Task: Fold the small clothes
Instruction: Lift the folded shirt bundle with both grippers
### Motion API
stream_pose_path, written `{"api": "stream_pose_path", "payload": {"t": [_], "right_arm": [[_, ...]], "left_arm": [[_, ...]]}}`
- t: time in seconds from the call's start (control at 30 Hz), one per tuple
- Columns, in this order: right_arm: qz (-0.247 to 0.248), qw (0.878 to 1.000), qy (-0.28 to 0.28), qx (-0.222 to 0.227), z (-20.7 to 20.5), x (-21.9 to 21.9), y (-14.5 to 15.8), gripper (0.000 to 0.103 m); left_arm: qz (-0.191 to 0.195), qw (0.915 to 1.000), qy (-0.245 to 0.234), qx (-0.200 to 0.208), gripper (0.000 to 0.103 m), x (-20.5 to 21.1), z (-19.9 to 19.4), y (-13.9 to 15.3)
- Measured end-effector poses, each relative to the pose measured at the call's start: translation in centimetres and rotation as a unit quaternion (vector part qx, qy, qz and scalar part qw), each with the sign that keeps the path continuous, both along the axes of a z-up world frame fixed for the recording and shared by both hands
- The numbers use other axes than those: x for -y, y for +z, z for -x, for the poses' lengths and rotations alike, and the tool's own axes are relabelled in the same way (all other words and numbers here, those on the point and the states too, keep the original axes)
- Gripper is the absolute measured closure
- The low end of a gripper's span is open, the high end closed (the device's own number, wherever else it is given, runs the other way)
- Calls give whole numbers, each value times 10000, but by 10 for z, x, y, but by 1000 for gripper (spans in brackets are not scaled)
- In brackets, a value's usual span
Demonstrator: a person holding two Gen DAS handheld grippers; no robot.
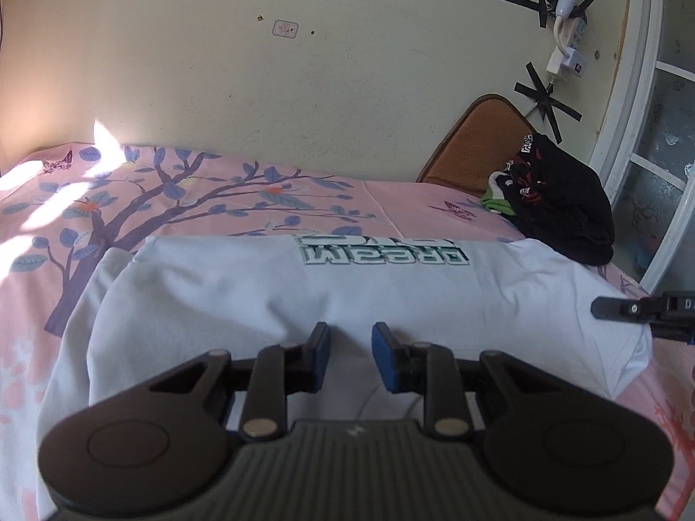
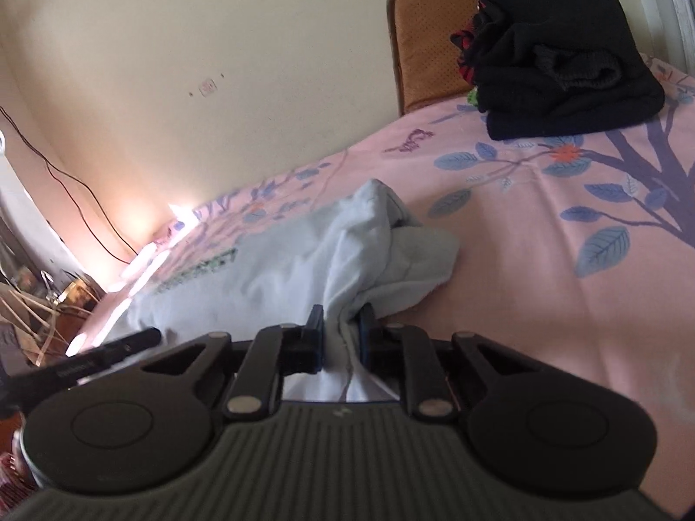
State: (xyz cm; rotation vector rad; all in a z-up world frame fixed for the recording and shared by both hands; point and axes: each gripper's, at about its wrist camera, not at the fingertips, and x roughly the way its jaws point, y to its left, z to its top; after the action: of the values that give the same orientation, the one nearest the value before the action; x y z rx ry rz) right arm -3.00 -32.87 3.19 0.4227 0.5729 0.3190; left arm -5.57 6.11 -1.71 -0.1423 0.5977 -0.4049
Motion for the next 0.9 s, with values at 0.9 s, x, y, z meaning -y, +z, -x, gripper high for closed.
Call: {"api": "stream_pose_path", "payload": {"t": [0.9], "right_arm": [[379,9188,3926,-159,-77,-291,14,56]], "left_arm": [[1501,9721,1645,735,77,-167,66,54]]}}
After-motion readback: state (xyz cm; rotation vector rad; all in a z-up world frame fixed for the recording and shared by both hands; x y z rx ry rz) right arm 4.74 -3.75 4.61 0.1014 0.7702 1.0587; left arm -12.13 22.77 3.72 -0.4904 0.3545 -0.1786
